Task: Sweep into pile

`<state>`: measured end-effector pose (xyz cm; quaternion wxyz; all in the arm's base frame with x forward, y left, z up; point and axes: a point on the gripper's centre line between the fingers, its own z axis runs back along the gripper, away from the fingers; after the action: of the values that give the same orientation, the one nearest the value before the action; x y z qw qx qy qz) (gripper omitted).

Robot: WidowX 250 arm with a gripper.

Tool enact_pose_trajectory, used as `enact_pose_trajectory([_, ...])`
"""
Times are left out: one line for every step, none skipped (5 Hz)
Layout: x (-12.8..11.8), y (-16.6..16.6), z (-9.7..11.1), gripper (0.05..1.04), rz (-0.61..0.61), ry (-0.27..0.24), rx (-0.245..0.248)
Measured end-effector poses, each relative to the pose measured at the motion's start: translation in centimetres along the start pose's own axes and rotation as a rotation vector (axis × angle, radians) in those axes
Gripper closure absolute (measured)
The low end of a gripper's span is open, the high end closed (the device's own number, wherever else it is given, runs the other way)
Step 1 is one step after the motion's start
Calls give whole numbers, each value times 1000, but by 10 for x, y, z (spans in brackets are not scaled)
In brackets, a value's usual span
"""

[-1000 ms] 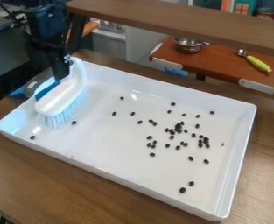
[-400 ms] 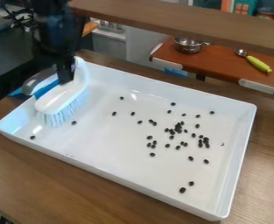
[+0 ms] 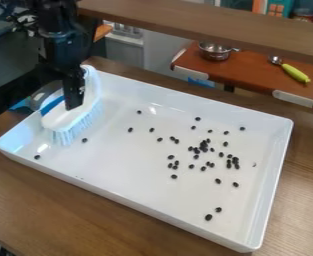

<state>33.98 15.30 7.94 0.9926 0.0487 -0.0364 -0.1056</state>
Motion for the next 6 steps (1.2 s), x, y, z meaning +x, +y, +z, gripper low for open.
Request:
enact_pose_trajectory([0, 2, 5, 84, 2, -22, -6])
enact_pose_trajectory([0, 7, 3, 140, 15, -7, 16])
enact_pose_trajectory([-4, 5, -8, 429, 27, 33, -1])
enact_pose_trajectory([-4, 3, -8, 593, 23, 53, 10])
enact_pose_trajectory([-1, -4, -9, 593, 17, 62, 11])
enact_pose_trajectory([2, -25, -12, 593, -10, 82, -33])
